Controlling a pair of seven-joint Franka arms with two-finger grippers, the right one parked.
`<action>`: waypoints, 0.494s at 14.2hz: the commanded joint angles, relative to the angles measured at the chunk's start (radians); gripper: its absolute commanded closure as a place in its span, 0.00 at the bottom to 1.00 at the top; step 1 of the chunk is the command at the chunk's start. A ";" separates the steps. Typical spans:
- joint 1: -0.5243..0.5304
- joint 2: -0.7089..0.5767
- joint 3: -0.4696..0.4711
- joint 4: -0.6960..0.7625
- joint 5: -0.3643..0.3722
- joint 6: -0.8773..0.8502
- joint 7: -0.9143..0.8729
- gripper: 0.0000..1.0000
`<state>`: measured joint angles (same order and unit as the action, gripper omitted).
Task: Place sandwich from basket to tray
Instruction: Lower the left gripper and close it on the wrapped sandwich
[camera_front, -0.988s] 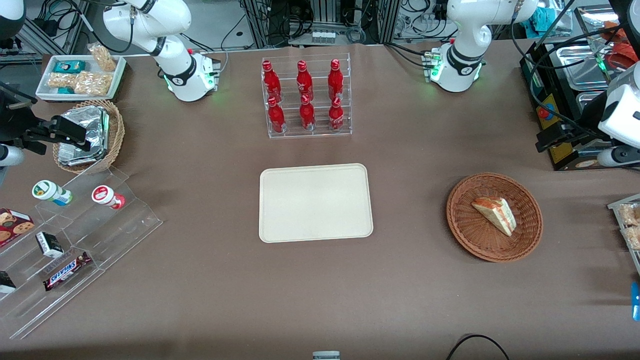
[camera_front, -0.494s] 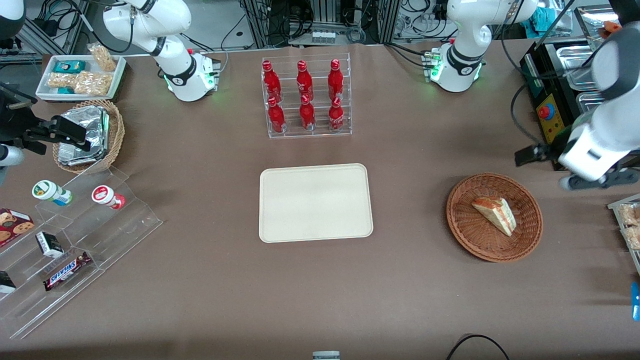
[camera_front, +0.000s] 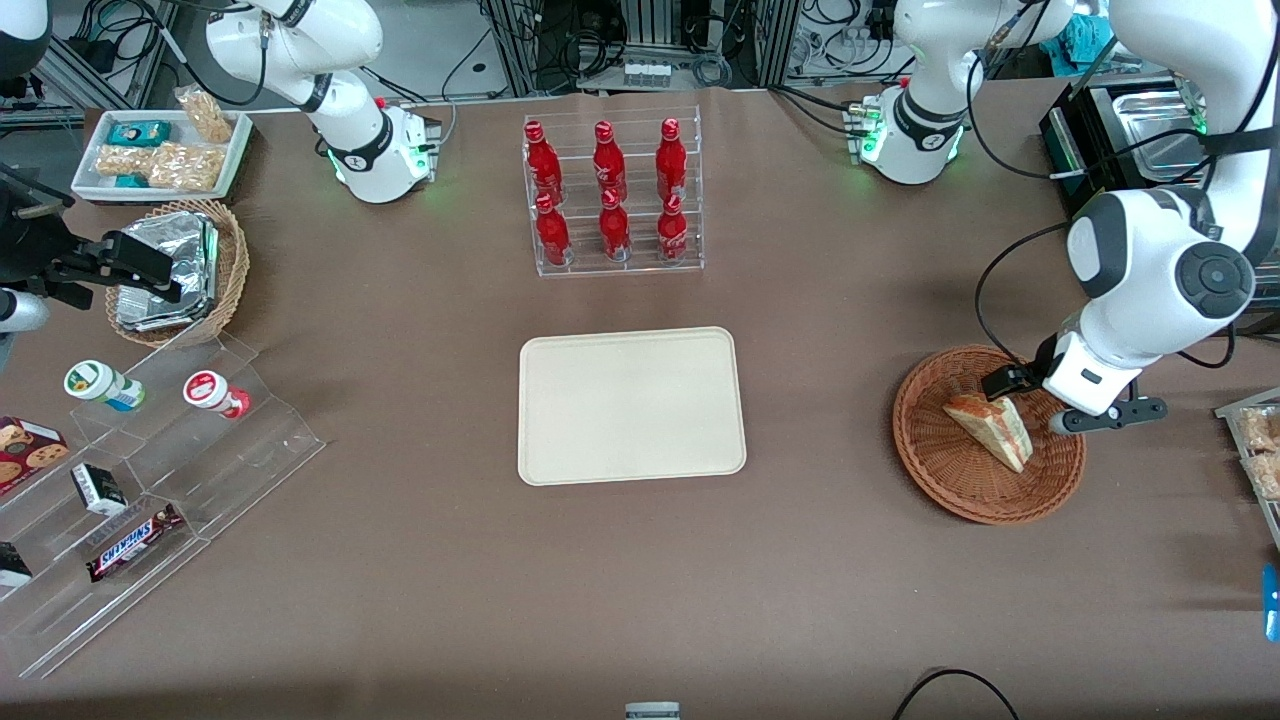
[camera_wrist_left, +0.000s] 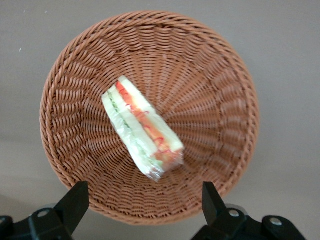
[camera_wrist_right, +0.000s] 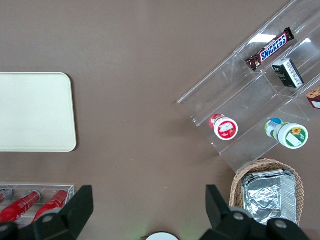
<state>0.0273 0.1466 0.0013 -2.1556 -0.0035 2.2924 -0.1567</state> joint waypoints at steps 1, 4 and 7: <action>0.028 -0.036 -0.007 -0.043 -0.025 0.036 -0.146 0.00; 0.026 0.007 -0.009 -0.033 -0.130 0.073 -0.421 0.00; 0.019 0.070 -0.012 -0.003 -0.165 0.131 -0.631 0.00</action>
<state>0.0469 0.1722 -0.0053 -2.1780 -0.1438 2.3807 -0.6751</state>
